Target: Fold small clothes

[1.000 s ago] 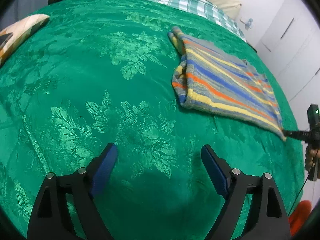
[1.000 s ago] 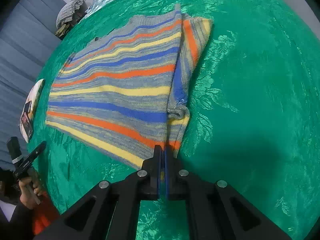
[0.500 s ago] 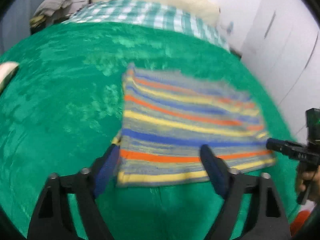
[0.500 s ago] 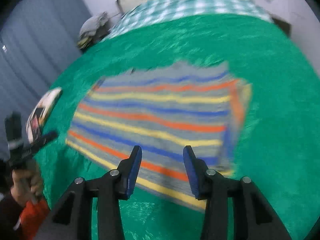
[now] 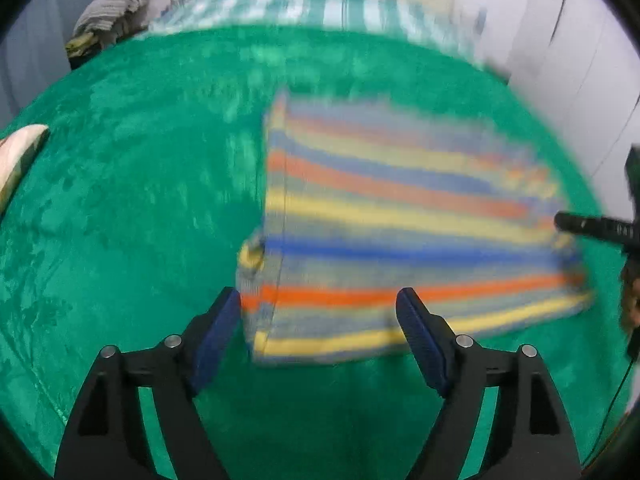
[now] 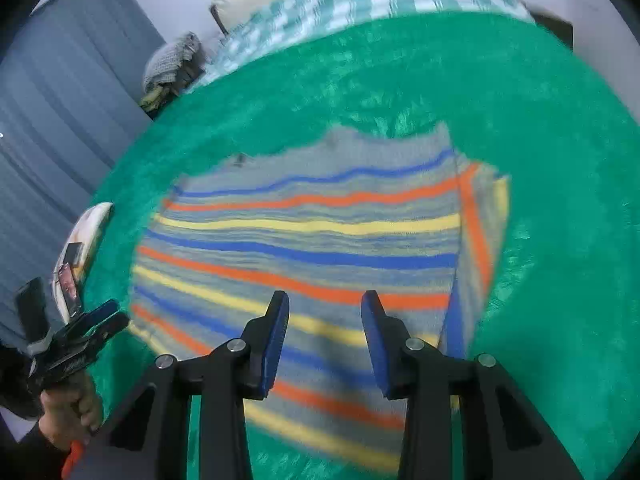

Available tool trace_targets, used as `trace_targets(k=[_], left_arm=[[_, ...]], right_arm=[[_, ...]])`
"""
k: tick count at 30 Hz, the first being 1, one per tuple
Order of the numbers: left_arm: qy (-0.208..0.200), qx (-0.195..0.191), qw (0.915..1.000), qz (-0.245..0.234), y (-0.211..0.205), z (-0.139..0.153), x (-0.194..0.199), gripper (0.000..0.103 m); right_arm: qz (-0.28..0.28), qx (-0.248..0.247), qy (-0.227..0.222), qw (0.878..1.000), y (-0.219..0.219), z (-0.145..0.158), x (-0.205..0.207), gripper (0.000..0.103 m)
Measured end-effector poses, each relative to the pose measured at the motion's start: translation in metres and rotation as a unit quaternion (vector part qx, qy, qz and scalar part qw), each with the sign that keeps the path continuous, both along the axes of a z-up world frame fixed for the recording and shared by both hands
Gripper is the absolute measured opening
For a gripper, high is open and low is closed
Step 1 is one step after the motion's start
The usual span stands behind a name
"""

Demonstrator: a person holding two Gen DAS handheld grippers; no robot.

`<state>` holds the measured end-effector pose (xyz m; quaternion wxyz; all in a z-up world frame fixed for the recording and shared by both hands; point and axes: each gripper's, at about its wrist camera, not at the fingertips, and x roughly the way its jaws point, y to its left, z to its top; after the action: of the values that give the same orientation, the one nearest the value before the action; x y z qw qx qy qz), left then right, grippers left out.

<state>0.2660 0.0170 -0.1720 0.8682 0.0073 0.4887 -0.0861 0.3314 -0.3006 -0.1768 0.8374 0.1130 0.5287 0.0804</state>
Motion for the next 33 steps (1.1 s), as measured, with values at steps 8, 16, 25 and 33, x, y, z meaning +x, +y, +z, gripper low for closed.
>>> trace_targets(k=[8,16,25,33], left_arm=[[0.007,0.034,0.9991,0.025,0.024,0.006,-0.045,0.091],[-0.016,0.048,0.9983,0.029,0.017,0.020,-0.061,0.091],[-0.041,0.055,0.9975,0.016,0.008,0.047,-0.079,0.091],[-0.045,0.077,0.9959,-0.014,-0.017,0.043,-0.091,0.091]], right_arm=[[-0.020,-0.057,-0.052,0.997,-0.009,0.025,-0.065,0.050],[-0.039,-0.044,-0.066,0.996,-0.015,0.021,-0.148,0.060],[-0.068,-0.022,-0.049,0.996,-0.036,-0.001,-0.211,0.061],[-0.072,-0.030,-0.054,0.995,-0.031,-0.004,-0.228,0.074]])
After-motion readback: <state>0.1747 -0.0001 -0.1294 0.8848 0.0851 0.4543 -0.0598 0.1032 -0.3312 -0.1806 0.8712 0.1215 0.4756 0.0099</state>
